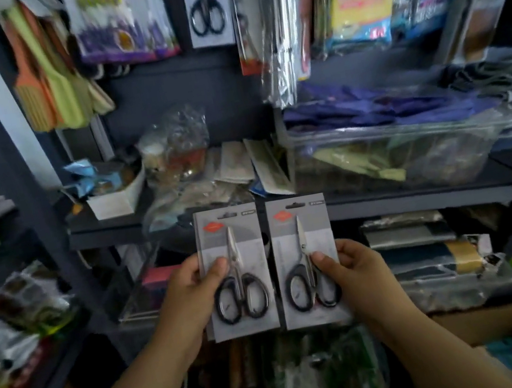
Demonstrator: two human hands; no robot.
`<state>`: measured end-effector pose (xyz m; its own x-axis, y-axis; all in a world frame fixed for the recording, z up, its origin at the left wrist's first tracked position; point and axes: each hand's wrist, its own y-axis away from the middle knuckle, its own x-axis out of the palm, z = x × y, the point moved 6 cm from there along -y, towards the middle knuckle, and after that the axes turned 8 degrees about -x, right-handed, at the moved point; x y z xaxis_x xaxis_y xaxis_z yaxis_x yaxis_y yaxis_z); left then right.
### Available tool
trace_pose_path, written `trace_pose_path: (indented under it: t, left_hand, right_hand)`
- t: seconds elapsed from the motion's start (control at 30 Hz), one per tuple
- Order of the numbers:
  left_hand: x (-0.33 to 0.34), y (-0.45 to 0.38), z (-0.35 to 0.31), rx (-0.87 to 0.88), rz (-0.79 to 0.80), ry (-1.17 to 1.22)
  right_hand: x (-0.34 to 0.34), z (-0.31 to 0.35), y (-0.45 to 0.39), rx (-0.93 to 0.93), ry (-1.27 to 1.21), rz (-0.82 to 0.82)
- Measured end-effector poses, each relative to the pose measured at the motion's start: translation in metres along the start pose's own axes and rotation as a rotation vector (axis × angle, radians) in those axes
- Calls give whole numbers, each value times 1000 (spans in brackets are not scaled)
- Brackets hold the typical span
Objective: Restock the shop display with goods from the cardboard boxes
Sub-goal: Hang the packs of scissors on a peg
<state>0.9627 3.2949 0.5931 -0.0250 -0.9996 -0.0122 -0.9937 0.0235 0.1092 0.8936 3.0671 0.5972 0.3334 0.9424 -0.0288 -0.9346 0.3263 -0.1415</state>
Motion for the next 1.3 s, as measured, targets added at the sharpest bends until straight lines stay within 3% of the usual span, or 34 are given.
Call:
trace_pose_path:
  t: [0.77,1.3]
  left_hand:
    - [-23,-71,-194,331,-97,98]
    - [-74,-114,-239,371,-156,105]
  right_hand:
    - [50,169,-141,-312,-29,59]
    - [99,296,-231,-510,-19,-25]
